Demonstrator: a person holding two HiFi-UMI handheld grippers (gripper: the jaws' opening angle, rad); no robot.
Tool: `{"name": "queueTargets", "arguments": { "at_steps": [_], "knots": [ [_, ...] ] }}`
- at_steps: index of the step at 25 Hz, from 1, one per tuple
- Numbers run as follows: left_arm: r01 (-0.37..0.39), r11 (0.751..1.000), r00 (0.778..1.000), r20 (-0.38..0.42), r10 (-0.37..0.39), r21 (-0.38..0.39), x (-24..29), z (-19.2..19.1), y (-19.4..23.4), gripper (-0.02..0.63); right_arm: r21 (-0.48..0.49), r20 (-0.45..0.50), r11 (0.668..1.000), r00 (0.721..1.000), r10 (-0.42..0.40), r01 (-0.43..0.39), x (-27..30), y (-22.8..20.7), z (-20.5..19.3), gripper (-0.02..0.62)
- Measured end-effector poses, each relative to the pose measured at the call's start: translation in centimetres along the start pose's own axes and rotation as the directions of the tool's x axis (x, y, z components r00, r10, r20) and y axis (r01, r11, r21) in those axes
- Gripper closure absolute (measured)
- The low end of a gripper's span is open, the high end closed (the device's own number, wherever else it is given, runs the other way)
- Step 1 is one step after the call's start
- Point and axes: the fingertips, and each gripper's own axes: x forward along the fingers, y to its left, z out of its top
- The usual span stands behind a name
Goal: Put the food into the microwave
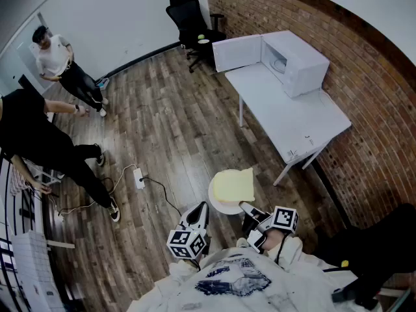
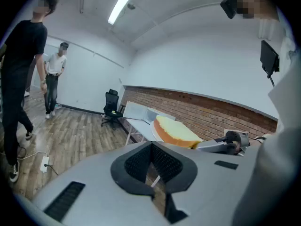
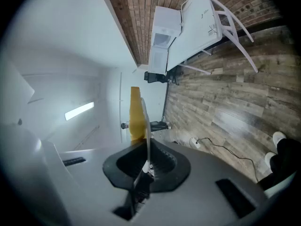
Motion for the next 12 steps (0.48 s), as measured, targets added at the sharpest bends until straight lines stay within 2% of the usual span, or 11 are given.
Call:
{"name": "queueTargets", "arguments": {
  "at_steps": [3, 12],
  "knots": [
    [-0.003, 1.0, 1.0, -0.001, 0.003, 0.005, 0.38, 0.07, 0.04, 0.598, -0.041, -0.002, 0.999, 1.0, 0.009, -0.009, 0.13, -0.28, 0.62, 0.574],
    [-0.02, 0.999, 1.0, -0.009, 0.02, 0.046, 1.04, 0.45, -0.46, 0.598, -0.02, 0.009, 1.0, 1.0, 0.007, -0.006, -0.22, 0.01, 1.23, 0.572]
  ]
}}
